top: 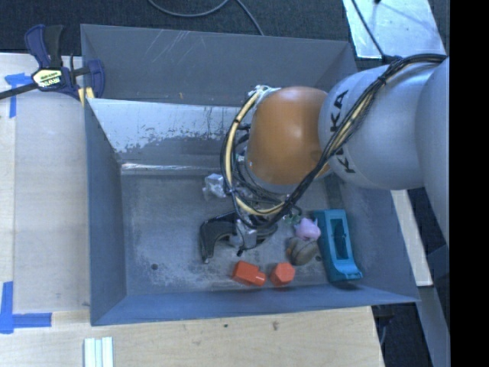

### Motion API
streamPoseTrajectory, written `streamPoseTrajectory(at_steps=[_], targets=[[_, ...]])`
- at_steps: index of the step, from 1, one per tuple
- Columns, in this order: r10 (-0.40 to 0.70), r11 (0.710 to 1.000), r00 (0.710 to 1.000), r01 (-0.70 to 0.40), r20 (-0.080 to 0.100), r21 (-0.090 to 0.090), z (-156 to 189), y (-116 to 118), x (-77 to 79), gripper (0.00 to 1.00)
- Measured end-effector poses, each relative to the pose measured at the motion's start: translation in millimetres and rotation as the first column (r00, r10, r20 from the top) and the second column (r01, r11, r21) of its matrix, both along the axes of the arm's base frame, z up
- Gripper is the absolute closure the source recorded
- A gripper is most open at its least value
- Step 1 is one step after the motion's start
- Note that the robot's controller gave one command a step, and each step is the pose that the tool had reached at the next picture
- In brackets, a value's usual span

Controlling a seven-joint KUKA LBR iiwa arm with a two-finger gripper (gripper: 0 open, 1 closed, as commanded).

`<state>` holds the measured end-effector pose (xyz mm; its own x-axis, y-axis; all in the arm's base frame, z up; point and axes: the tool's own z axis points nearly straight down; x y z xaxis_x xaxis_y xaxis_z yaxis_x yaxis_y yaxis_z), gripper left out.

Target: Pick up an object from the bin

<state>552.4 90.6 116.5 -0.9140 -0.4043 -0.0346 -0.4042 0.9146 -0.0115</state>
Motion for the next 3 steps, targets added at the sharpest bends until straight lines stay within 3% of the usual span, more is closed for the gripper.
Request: streamPoseTrajectory(at_steps=[1, 2, 3], targets=[[0.396, 0.918, 0.918, -0.396, 0.001, -0.013, -47, 17, -10.8, 1.0], [0.395, 0.918, 0.918, -0.395, 0.001, -0.013, -47, 17, -10.8, 1.0], [0.371, 0.929, 0.929, -0.371, -0.002, -0.009, 44, 26, 1.9, 1.0]])
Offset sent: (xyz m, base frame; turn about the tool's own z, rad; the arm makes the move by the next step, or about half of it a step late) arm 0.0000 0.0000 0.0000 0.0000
